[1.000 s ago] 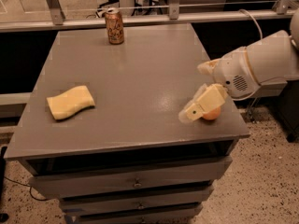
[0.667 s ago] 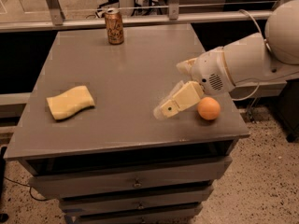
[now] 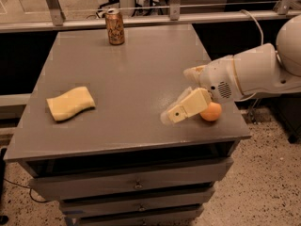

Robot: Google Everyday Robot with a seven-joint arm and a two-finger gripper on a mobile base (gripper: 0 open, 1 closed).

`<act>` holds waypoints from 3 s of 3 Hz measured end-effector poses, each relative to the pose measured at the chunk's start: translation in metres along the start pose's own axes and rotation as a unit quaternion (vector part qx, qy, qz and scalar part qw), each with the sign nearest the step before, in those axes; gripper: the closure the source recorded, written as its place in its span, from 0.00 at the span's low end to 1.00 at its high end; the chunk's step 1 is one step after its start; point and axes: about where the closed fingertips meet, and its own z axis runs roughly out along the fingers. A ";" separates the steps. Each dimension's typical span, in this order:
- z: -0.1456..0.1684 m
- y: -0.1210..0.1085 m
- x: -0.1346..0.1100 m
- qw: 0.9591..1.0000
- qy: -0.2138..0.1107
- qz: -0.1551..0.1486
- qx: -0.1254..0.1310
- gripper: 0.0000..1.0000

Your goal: Pick orange

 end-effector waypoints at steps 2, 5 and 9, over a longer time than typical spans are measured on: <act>-0.024 -0.017 0.047 0.999 -0.010 0.036 0.031 0.00; -0.049 -0.042 0.087 0.991 -0.058 0.052 0.106 0.00; -0.041 -0.041 0.083 0.984 -0.090 0.028 0.149 0.88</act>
Offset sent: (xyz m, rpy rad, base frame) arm -0.0070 -0.0904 -0.0464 0.0231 0.0292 -0.1769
